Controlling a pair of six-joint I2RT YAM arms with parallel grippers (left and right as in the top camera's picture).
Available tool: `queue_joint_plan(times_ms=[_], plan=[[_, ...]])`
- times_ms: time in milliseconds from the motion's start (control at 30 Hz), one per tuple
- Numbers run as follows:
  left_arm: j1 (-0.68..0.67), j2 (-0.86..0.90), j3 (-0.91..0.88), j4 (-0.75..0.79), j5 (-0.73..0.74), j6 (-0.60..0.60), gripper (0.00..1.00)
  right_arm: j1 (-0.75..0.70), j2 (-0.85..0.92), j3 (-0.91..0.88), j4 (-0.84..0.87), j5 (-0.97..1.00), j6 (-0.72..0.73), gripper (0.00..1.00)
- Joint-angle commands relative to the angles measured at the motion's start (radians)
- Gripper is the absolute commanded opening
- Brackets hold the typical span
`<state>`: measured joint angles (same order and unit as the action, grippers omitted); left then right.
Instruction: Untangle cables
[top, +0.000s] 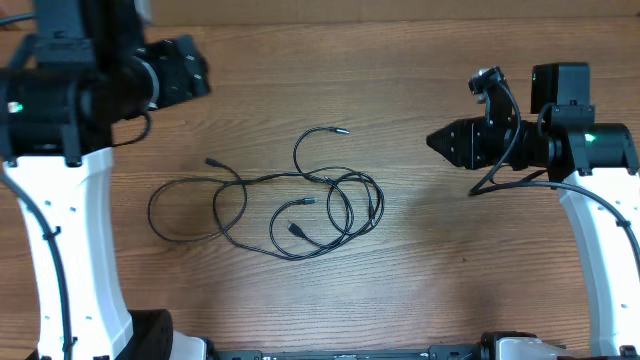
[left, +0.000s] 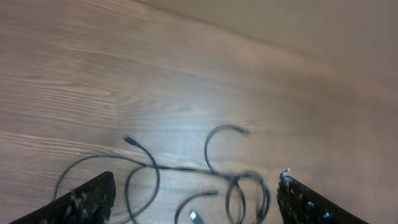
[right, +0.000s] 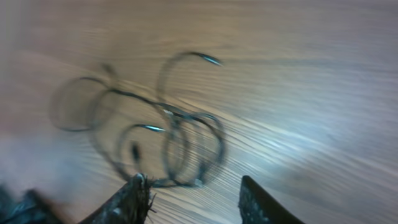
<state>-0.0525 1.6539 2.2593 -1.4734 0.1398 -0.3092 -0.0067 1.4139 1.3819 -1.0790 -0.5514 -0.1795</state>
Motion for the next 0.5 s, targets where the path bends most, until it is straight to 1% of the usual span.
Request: queue_joint_plan(times_ms=[0,33,100,167,267,333,367,433,467], plan=[[-0.073,0.056,0.001,-0.034,0.03,0.1,0.82,-0.001,-0.006,0.025,-0.024,0.226,0.008,0.54],[-0.133,0.101,0.001,-0.063,0.029,0.116,0.82,-0.001,-0.006,0.025,-0.025,0.31,0.077,0.62],[-0.17,0.138,0.001,-0.08,0.029,0.115,0.81,-0.001,-0.006,0.025,-0.026,0.315,0.079,0.65],[-0.203,0.18,0.001,-0.105,0.025,0.112,0.81,-0.001,-0.006,0.025,-0.027,0.316,0.079,0.7],[-0.246,0.249,0.001,-0.162,0.01,0.045,0.8,-0.001,-0.006,0.025,-0.031,0.342,0.079,0.73],[-0.266,0.298,0.001,-0.21,-0.031,-0.054,0.8,-0.002,-0.006,0.025,-0.035,0.374,0.088,0.75],[-0.276,0.32,-0.001,-0.217,-0.036,-0.08,0.79,-0.004,-0.006,0.025,-0.035,0.39,0.104,0.79],[-0.295,0.351,-0.01,-0.217,-0.011,-0.095,0.78,-0.014,-0.006,0.025,-0.037,0.394,0.109,0.86],[-0.303,0.359,-0.014,-0.216,-0.011,-0.111,0.78,-0.019,-0.006,0.025,-0.04,0.394,0.109,0.86]])
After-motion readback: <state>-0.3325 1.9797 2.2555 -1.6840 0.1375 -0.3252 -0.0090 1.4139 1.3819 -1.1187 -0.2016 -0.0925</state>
